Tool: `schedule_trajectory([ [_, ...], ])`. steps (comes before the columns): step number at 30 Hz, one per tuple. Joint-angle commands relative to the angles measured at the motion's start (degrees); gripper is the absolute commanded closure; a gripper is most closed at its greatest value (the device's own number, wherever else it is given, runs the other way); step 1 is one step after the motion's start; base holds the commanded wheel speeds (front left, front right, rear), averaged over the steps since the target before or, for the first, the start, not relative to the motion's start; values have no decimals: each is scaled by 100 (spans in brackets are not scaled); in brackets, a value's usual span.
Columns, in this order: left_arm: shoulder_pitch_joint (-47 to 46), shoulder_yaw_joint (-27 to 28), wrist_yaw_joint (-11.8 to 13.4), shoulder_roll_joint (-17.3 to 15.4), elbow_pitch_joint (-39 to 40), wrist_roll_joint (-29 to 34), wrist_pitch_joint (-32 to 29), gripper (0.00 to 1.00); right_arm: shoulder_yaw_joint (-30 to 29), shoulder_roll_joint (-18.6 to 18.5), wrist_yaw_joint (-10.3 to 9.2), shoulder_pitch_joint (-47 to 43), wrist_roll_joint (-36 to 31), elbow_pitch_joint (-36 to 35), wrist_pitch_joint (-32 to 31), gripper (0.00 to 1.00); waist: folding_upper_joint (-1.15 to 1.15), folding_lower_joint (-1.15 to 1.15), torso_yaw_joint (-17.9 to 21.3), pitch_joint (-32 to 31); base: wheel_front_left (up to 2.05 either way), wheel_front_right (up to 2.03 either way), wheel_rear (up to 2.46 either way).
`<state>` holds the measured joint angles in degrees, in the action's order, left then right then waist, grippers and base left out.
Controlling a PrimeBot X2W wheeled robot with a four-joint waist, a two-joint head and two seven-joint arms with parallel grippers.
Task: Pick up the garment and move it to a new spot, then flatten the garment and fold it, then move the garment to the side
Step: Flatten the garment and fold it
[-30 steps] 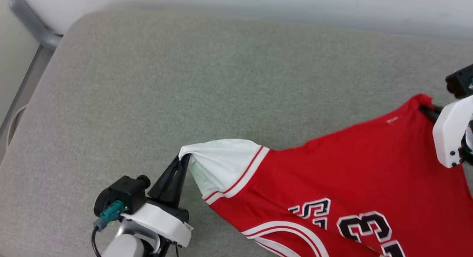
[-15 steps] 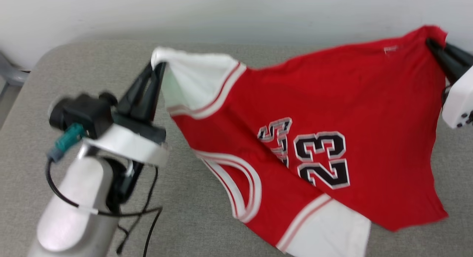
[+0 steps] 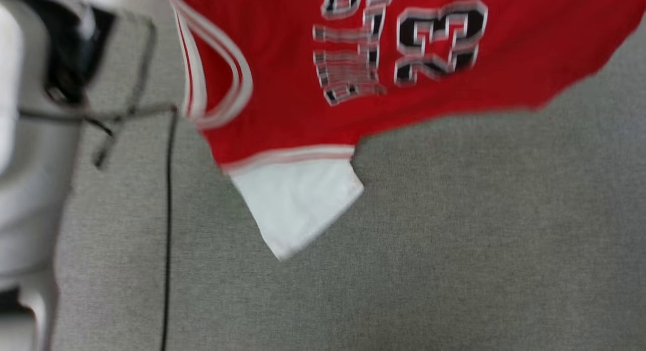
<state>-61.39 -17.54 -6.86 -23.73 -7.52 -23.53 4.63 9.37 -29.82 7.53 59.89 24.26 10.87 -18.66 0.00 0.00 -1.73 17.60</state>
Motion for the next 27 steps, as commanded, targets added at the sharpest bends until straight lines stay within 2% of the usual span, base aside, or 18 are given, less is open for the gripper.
schedule_trajectory([
  [1,-357,9,-15,-78,-149,2,-19,100,-13,80,-8,307,-86,84,6,100,0,0,109,292,0,0,0],
  [7,-2098,-300,-52,-230,-1026,95,-51,100,58,302,-8,1811,-495,763,81,100,0,0,241,843,0,0,0],
  [15,-3904,-744,-60,-294,-2003,-43,252,100,-65,665,-8,3449,-943,1845,766,100,0,0,375,1314,0,0,0],
  [20,-4440,-1021,-60,-330,-2543,-221,549,100,144,758,-8,3920,-977,2412,1087,100,0,0,395,1499,0,0,0],
  [27,-4324,-1491,-61,-376,-3060,-551,818,100,489,739,-8,3948,-727,3117,1476,100,0,0,311,1824,0,0,0],
])
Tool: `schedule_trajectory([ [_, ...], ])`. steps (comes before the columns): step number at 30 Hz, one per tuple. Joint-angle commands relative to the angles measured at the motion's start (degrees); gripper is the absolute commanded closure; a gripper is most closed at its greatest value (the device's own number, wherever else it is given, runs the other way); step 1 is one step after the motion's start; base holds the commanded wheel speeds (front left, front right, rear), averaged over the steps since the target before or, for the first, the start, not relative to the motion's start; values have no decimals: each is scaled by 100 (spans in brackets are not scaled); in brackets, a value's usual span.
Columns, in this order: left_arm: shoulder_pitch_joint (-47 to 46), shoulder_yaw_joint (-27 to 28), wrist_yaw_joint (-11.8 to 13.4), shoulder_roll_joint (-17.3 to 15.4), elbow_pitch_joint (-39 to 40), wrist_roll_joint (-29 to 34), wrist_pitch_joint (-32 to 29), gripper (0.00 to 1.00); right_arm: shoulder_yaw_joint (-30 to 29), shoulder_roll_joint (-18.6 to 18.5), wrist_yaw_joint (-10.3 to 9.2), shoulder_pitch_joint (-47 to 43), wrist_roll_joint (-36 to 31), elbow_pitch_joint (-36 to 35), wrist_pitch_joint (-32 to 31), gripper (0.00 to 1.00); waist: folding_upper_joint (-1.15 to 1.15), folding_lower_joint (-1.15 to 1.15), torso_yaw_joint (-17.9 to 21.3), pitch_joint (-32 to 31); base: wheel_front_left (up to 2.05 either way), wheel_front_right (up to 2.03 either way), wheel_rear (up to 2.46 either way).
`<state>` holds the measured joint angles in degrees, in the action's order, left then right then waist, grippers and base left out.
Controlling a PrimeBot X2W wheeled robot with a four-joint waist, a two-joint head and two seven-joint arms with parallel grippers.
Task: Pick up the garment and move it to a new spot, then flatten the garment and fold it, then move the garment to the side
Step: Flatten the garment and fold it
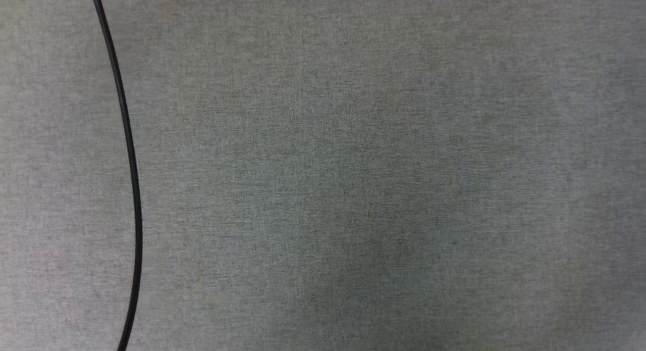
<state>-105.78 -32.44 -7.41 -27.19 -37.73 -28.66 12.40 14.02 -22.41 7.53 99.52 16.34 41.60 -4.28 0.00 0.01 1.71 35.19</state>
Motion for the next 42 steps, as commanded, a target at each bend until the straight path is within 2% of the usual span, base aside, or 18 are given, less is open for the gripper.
schedule_trajectory([
  [1,184,-48,-6,-42,-100,-95,72,100,61,18,-8,-90,117,146,111,100,0,-1,-43,90,0,0,0],
  [8,964,-345,-6,-145,-293,-389,254,100,513,131,-8,-684,556,668,620,100,0,-1,-37,59,0,0,0],
  [12,1443,-288,-6,-253,-124,-381,285,100,762,163,-8,-1052,784,761,820,100,0,-1,-27,-55,0,0,0],
  [16,2414,-98,34,-316,392,-280,289,100,1078,131,-8,-1652,1104,768,1071,100,0,-1,-62,-299,0,0,0],
  [22,4049,270,254,-403,1291,-205,291,100,1611,48,-8,-2709,1520,513,1296,100,0,-1,-120,-802,0,0,0],
  [30,6133,480,433,-418,2082,-406,286,100,2211,-382,-8,-4191,1965,-115,1369,100,0,-1,-259,-1603,0,0,0],
  [35,7303,350,526,-533,2368,-539,261,100,2419,-642,-8,-5222,2218,-503,1261,100,0,-1,-288,-2099,0,0,0],
  [42,8746,152,666,-581,2700,-946,82,100,2391,-931,-8,-6550,2527,-826,1119,100,0,-1,-297,-2694,0,0,0],
])
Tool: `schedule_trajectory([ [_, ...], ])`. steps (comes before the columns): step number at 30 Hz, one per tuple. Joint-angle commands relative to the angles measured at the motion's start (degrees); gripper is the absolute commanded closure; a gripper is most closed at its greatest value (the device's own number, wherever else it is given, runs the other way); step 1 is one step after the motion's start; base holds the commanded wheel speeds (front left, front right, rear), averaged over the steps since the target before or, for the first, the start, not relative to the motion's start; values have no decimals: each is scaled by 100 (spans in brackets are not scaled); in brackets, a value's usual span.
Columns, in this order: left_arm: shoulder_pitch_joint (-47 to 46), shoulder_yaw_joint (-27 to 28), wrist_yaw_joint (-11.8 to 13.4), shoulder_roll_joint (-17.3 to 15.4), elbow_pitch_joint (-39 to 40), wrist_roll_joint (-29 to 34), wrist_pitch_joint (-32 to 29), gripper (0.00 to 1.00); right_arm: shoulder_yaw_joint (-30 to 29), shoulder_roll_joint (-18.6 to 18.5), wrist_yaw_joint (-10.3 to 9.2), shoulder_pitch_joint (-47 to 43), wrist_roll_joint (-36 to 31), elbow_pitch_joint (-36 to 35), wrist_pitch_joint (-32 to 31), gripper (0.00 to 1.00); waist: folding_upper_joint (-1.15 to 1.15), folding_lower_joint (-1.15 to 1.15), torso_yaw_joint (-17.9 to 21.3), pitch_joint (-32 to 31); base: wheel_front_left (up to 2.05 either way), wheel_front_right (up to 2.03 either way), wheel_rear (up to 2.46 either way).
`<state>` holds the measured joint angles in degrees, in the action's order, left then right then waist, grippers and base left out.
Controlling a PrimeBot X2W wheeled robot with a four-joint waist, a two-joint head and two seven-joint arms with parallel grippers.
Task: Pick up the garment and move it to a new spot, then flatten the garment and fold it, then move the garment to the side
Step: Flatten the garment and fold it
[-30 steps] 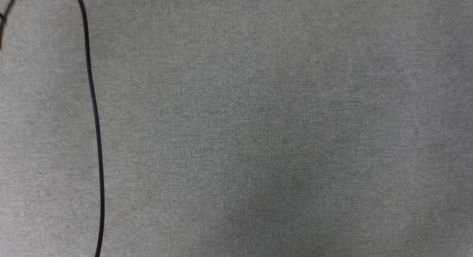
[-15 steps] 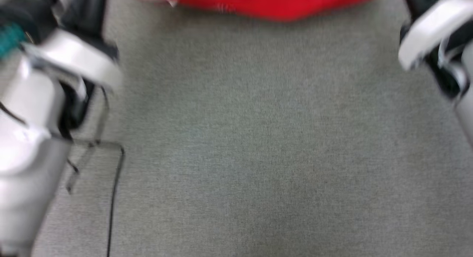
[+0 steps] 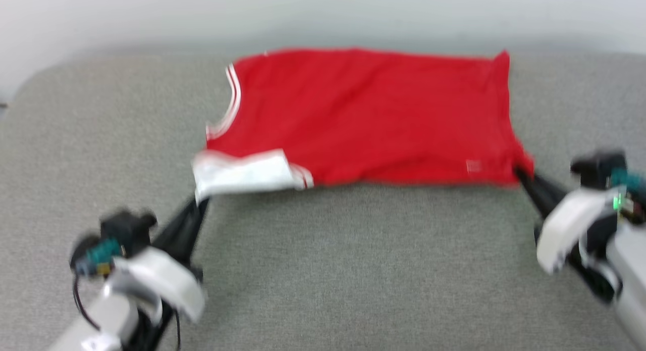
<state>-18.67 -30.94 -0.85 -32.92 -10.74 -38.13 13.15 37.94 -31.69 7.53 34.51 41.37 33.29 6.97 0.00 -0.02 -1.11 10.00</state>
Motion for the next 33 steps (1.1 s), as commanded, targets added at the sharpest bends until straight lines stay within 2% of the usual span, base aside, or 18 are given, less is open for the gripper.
schedule_trajectory([
  [1,215,-22,47,-5,39,-55,-13,100,11,-51,-8,-223,57,-48,-32,100,0,2,-15,-251,0,0,0],
  [6,1150,-124,182,-16,290,-405,-154,100,-28,-159,-8,-1021,192,-215,-54,100,0,2,70,-649,0,0,0],
  [15,2541,-341,507,-290,1065,-910,-712,100,-216,-405,-9,-2275,470,-672,-114,100,0,2,139,-1051,0,0,0],
  [18,2773,-506,475,-357,1286,-1064,-1036,100,-330,-494,-9,-2624,427,-800,-151,100,0,2,121,-1094,0,0,0],
  [23,2990,-583,527,-562,1553,-1242,-1408,100,-608,-598,-9,-3101,446,-1026,-285,100,0,2,125,-1145,0,0,0],
  [27,3051,-513,606,-649,1695,-1194,-1325,100,-801,-574,-9,-3318,345,-1203,-395,100,0,2,156,-1148,0,0,0],
  [33,2548,-547,500,-543,1639,-824,-1136,100,-1067,-397,-9,-3220,177,-1393,-580,100,0,2,198,-1130,0,0,0],
])
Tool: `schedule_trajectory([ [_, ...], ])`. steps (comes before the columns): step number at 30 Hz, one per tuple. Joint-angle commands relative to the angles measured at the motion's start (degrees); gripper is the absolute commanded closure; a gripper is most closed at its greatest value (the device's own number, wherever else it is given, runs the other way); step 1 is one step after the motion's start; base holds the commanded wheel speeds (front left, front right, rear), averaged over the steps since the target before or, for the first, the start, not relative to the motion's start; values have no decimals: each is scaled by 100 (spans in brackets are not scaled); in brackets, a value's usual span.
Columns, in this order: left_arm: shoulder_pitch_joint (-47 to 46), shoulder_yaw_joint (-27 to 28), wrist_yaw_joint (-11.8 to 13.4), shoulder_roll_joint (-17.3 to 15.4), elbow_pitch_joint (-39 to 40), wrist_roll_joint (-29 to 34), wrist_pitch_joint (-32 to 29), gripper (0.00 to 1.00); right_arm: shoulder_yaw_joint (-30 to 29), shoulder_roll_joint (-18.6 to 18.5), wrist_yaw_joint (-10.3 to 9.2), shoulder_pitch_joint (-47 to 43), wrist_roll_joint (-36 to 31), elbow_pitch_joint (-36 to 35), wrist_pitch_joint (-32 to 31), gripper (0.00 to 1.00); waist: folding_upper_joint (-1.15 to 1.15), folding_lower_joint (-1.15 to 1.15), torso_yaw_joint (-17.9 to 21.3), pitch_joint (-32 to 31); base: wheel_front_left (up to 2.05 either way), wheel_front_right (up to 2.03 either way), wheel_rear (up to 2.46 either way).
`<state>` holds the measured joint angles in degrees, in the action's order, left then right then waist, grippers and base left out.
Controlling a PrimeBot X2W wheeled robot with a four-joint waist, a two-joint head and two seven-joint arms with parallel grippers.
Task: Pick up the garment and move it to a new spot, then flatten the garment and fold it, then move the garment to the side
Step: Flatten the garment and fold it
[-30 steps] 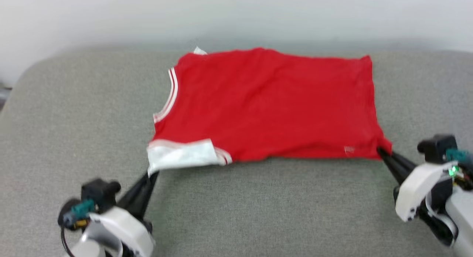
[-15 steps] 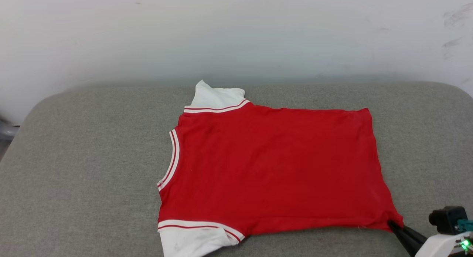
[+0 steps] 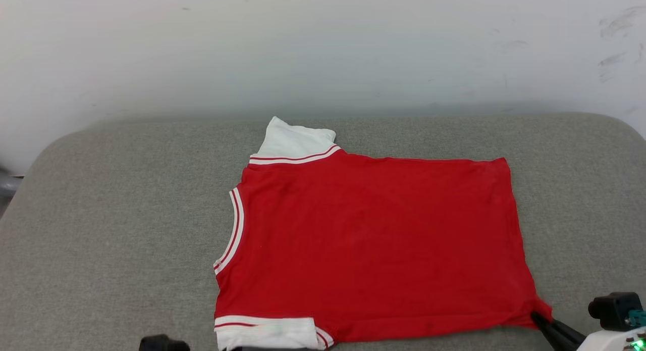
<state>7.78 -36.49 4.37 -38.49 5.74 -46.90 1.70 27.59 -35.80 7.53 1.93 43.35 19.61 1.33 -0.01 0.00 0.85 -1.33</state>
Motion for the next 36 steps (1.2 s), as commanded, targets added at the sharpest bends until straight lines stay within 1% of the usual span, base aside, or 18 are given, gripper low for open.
schedule_trajectory([
  [1,-230,-4,-34,25,-44,147,26,100,-71,35,-9,63,-43,-38,-43,100,1,0,6,9,0,0,0],
  [4,-653,30,-123,94,-176,305,61,100,-184,76,-9,164,-101,-97,-114,100,1,0,41,56,0,0,0],
  [6,-917,33,-183,38,-278,448,36,100,-242,81,-9,241,-137,-134,-164,100,1,0,96,112,0,0,0],
  [10,-1439,130,-329,22,-452,493,-26,100,-331,162,-9,488,-152,-191,-227,100,1,0,206,322,0,0,0],
  [11,-1564,184,-332,12,-513,499,-18,100,-332,172,-9,555,-154,-200,-255,100,1,0,241,390,0,0,0],
  [14,-1976,260,-477,11,-736,513,-51,100,-311,197,-9,780,-174,-201,-293,100,1,0,315,590,0,0,0],
  [15,-1976,260,-477,11,-736,513,-51,100,-311,197,-9,780,-174,-201,-293,100,1,0,315,590,0,0,0],
  [21,-2889,268,-838,44,-1280,597,-194,100,-215,241,-9,1396,-136,-130,-423,100,1,0,407,1037,0,0,0],
  [27,-3727,114,-1086,140,-1963,662,-248,100,-16,265,-9,2060,-112,72,-604,100,1,0,441,1437,0,0,0],
  [31,-4180,-63,-1145,213,-2463,756,-133,100,198,295,-9,2486,-169,289,-735,100,1,0,450,1664,0,0,0],
  [36,-4643,-320,-1175,328,-3056,678,-57,100,397,364,-9,2865,-137,571,-790,100,1,0,414,1894,0,0,0],
])
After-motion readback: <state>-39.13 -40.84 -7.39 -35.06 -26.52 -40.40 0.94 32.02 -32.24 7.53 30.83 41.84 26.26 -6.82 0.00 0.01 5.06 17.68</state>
